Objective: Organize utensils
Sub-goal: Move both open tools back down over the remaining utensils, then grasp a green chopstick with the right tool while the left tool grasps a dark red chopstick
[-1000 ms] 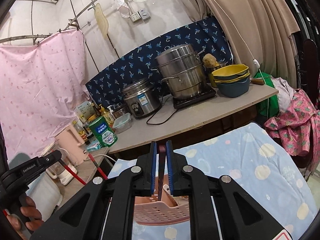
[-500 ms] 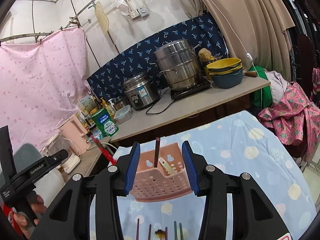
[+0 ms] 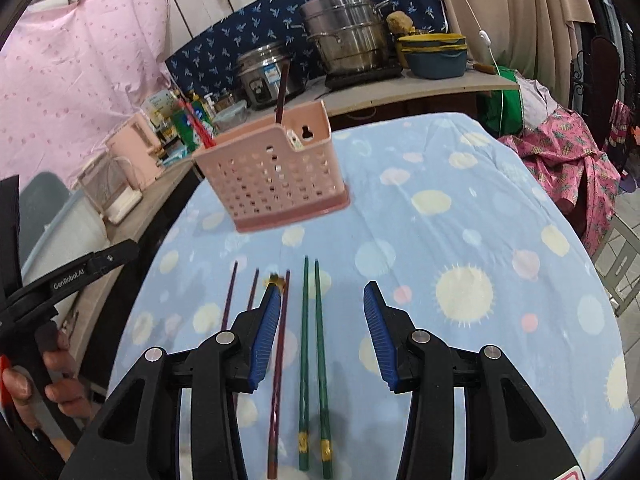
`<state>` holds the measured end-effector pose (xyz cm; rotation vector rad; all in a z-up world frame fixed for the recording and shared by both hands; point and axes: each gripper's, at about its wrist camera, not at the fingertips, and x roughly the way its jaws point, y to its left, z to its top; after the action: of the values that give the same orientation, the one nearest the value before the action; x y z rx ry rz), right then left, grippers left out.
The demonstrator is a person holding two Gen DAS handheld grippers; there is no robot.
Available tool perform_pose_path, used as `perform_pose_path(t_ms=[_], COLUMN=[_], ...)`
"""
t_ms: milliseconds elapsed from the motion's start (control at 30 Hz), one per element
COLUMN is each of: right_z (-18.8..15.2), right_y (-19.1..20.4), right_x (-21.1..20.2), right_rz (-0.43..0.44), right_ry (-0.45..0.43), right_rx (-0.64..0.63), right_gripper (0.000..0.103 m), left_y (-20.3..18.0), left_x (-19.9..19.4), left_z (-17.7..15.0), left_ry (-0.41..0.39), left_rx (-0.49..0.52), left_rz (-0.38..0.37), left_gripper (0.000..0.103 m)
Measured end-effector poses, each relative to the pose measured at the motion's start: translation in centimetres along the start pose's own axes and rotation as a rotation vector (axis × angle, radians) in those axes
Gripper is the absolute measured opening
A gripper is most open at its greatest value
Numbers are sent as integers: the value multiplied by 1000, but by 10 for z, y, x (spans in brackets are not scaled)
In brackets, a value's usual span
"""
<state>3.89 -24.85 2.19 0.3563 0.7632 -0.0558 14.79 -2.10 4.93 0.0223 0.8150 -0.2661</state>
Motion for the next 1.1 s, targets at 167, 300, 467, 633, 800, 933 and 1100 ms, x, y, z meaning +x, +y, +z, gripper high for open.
perform_pose_path(t_ms=[167,300,467,633,800,933,1100], right_z=[-42,-59,-73,-83,-88,-91,-93], right_y=[-2,-6,-3,3,2,1,5], right_x=[7,10,16,23,26,28,30], right_rz=[-36,-42,-43,-42,-46,-47,-57], right_ry=[82,124,161,188,202,212,216], right_rx=[-36,-30,-43,-66,-66,-66,-97], right_gripper=[43,43,43,39,28,23,16], left_y=[-1,2,4,3,-1,-6,-11], left_x=[11,14,16,17,16,18,20], left_z=[-41,-66,-87,-99,-107,-111,-114], left_ry=[84,133,179,198,205,214,220], left_rx=[26,21,12,10,12,26,36], left_rz=[12,11,10,13,6,-2,-12], left_gripper=[49,49,49,49,49,50,50])
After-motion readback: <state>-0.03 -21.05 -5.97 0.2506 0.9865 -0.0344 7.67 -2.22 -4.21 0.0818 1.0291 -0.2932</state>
